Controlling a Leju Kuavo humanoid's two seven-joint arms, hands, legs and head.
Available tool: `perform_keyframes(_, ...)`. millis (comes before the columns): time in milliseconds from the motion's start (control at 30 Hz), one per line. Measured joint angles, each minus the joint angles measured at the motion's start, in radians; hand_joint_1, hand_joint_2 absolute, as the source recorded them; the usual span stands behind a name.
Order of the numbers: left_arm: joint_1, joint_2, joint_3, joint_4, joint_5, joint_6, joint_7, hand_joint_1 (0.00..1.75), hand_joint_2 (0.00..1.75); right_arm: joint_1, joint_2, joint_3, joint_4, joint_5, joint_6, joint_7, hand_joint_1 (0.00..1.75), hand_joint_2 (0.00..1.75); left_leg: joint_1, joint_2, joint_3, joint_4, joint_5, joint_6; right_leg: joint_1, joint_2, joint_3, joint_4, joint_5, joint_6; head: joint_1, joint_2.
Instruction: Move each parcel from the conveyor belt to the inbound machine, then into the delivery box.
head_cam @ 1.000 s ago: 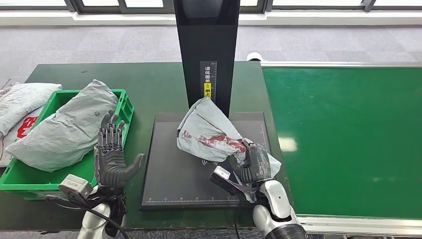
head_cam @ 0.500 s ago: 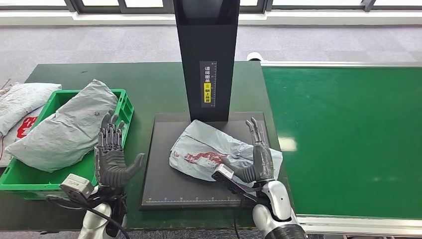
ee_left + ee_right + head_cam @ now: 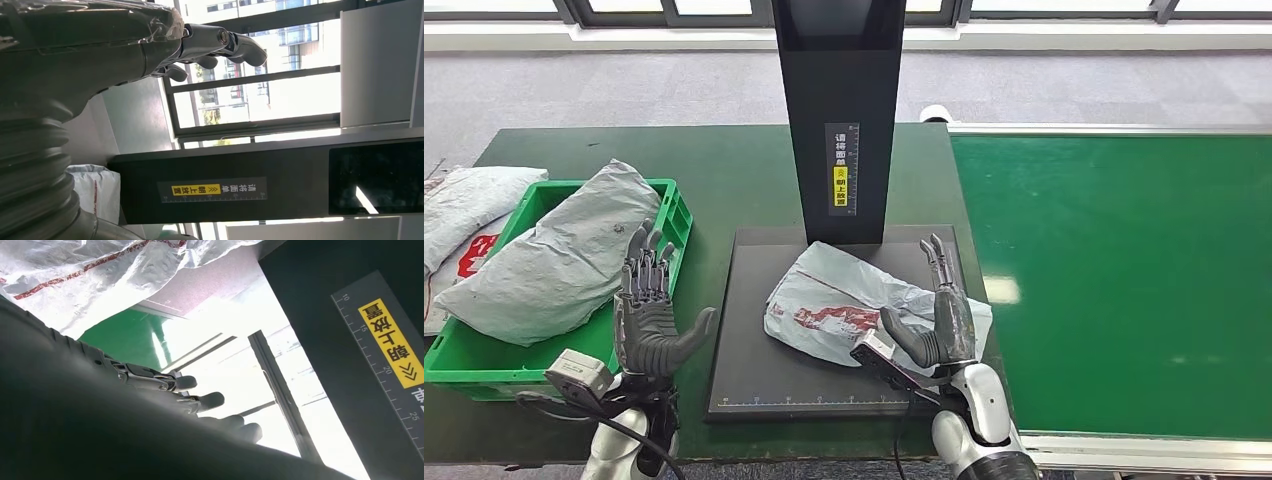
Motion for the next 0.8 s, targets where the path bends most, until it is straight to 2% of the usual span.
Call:
perform_keyframes(267,0.000,0.002,0.000,0.000,0.000,0.004,0.001,0.00,1.75,0.007,0.000,0.000,-0.011,-0.007,-0.025,-0.019,0.00,0.00,0.000,0.000,0.000,0.000,0.000,0.000,0.000,0.000,0.000,0.000,0.000,0.000,0.000,0.000)
perform_keyframes(433,0.000,0.002,0.000,0.000,-0.003,0.017,0.005,0.00,1.75,0.029,0.000,0.000,-0.066,-0.169,-0.049,-0.123,0.00,0.00,0.000,0.000,0.000,0.000,0.000,0.000,0.000,0.000,0.000,0.000,0.000,0.000,0.000,0.000)
perform_keyframes(567,0.000,0.005,-0.004,0.000,-0.022,0.032,0.009,0.00,1.75,0.062,0.007,-0.016,-0.159,-0.250,-0.121,-0.281,0.00,1.75,0.000,0.000,0.000,0.000,0.000,0.000,0.000,0.000,0.000,0.000,0.000,0.000,0.000,0.000)
perform_keyframes(667,-0.005,0.009,-0.024,0.006,-0.074,0.027,0.015,0.00,1.75,0.101,0.046,-0.085,-0.273,-0.198,-0.136,-0.407,0.00,1.75,0.000,0.000,0.000,0.000,0.000,0.000,0.000,0.000,-0.001,0.000,0.000,0.000,0.000,0.000)
perform_keyframes(800,-0.070,0.014,-0.104,0.100,-0.255,0.017,0.044,0.00,1.75,0.140,0.102,-0.192,-0.481,-0.151,-0.140,-0.443,0.00,1.75,0.000,-0.004,-0.001,0.000,0.000,0.000,0.000,-0.004,0.000,0.000,0.000,0.000,0.000,0.000)
